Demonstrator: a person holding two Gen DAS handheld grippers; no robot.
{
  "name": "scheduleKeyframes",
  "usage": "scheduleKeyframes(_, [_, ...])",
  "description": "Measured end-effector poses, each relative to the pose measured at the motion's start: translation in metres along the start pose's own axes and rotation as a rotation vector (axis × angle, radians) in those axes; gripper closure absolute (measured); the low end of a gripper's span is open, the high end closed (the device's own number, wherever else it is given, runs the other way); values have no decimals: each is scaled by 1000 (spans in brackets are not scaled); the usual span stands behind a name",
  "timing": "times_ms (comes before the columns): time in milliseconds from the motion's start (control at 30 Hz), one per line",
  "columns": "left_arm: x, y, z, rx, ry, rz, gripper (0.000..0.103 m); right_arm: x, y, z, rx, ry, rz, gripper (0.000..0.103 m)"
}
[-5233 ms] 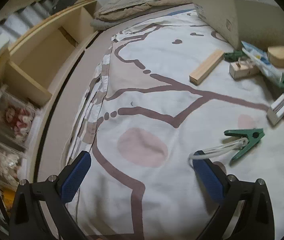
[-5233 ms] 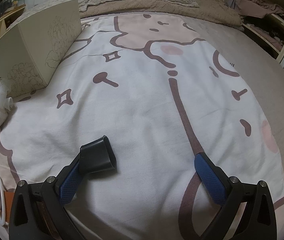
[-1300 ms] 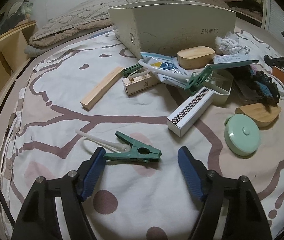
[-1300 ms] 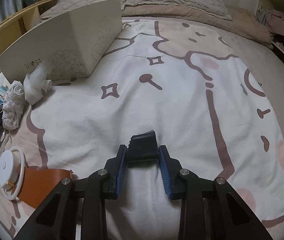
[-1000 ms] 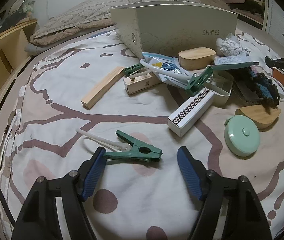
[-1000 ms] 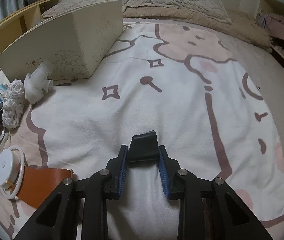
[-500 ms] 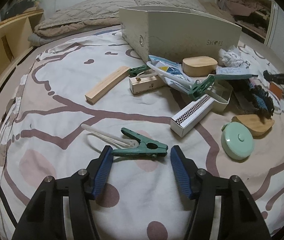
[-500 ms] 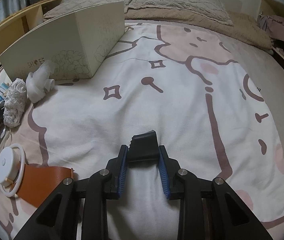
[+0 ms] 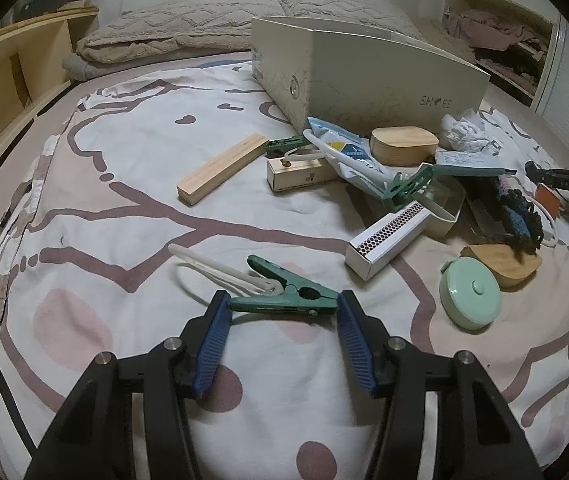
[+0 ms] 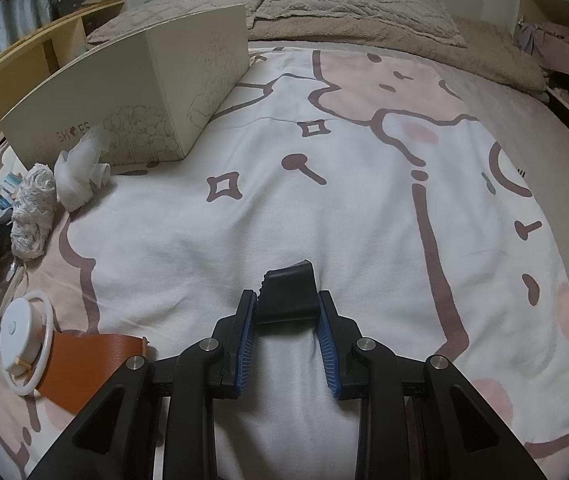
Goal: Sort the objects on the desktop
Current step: 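Lift the clothespin with the left tool while the right tool lifts the black block toward the box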
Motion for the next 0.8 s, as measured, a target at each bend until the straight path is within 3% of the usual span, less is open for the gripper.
scheduleKeyframes(367, [-5, 7, -3, -54, 5, -50, 49, -9, 4, -9, 4, 2, -33, 73])
scheduleKeyframes(800, [-52, 4, -25, -89, -99, -45, 49, -61, 14, -46, -20, -107, -63, 73])
Point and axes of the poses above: each gripper's, at about its wrist camera, not at the fingertips, and z roughly the way its jaws point, y to its left, x to its underside, the point moved 4 cm from there along z, roughly the way its jaws point, and after that the axes turned 9 degrees about -y, right-handed, at the moved point
